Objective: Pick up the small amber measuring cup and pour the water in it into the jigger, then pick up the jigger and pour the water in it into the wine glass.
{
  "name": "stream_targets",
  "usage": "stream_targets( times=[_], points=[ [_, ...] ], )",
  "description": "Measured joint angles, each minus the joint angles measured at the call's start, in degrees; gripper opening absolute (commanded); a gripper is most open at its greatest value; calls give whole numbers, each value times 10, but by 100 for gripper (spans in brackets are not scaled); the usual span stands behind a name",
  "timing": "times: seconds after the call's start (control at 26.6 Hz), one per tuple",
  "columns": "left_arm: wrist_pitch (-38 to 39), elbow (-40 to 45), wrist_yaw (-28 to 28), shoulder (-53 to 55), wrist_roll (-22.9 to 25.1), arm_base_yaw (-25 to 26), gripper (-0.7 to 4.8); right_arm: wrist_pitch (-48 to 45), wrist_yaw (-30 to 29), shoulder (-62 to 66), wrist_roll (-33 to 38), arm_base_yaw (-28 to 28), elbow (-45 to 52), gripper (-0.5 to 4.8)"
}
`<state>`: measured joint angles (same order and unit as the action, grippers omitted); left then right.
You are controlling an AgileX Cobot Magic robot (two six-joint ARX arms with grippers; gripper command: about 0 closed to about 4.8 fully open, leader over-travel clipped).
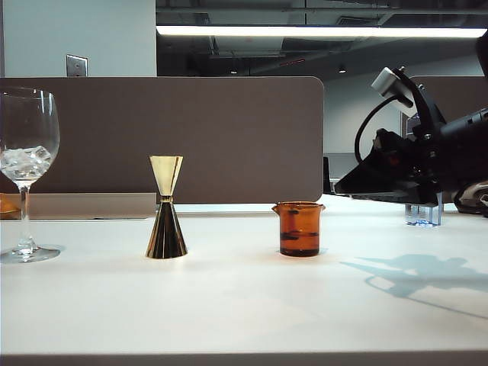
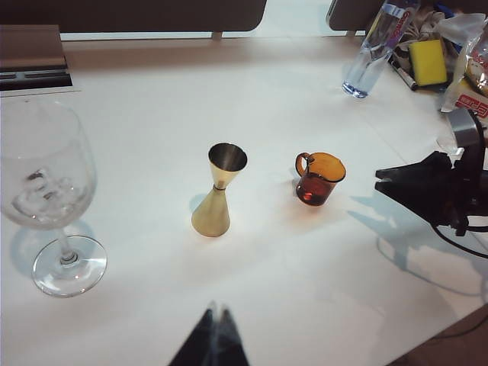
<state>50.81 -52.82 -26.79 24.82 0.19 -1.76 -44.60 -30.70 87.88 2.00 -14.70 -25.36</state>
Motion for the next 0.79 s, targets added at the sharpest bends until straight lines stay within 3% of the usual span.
stream_targets(
  times=[0.08,0.23,0.41,0.45,0.53,0.79],
  points=[
    [0,0,0,0,0,0,-2,0,14,0,0,-1,0,184],
    [0,0,0,0,0,0,-2,3,54,3,0,0,0,258],
    [0,0,0,0,0,0,-2,0,64,36,0,-2,-8,295],
    [0,0,0,0,0,0,-2,1,66,47,0,-6,-8,355],
    [0,0,0,0,0,0,-2,4,65,71,0,-14,-17,391],
    [0,0,0,0,0,0,-2,1,67,107,0,-38,-60,392]
  ],
)
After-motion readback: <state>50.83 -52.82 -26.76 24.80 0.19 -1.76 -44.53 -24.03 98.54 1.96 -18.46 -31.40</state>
